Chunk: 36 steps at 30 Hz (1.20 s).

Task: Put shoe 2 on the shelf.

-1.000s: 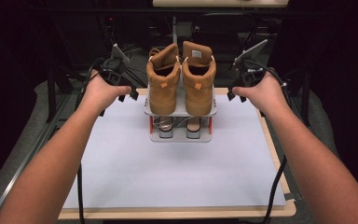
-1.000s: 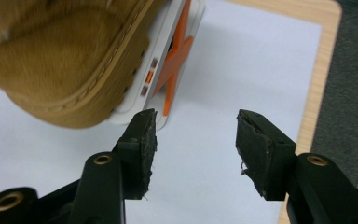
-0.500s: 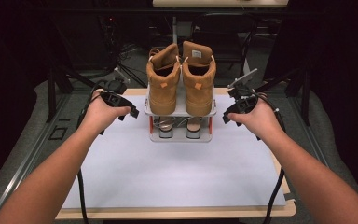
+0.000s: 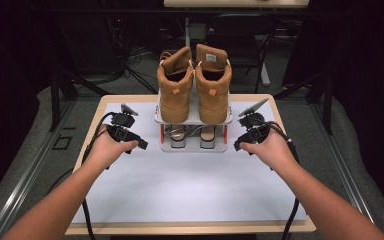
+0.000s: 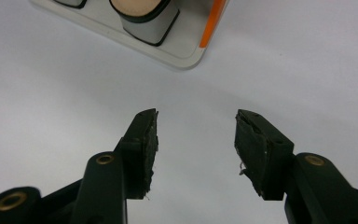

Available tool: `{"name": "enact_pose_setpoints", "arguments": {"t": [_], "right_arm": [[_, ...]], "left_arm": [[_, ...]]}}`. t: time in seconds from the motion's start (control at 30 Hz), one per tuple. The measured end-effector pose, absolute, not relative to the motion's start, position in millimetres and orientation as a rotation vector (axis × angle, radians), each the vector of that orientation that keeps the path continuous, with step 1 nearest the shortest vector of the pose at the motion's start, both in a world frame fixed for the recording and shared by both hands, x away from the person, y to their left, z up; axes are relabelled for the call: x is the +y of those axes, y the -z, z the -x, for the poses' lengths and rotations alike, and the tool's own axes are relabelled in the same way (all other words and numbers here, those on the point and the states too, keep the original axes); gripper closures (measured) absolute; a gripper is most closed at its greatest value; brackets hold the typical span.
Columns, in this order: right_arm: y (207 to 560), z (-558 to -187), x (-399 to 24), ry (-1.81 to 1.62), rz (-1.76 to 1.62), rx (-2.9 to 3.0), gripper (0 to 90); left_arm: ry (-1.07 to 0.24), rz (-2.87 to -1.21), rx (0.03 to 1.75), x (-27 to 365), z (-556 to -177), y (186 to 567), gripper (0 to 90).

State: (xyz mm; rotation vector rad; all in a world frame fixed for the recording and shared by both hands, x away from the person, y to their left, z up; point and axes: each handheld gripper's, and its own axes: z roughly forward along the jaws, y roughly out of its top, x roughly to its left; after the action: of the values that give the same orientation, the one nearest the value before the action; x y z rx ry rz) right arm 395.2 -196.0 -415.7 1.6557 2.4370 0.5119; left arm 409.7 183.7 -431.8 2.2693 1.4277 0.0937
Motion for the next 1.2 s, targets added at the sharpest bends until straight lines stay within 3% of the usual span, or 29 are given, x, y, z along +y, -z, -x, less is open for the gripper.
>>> {"name": "enact_pose_setpoints", "arguments": {"t": [1.2], "right_arm": [[519.5, -325.3, -183.3, -0.74, -1.444, 2.444, 45.4]], "left_arm": [[-0.095, -2.188, 1.321, 202.2, -340.3, 526.2, 44.5]]}}
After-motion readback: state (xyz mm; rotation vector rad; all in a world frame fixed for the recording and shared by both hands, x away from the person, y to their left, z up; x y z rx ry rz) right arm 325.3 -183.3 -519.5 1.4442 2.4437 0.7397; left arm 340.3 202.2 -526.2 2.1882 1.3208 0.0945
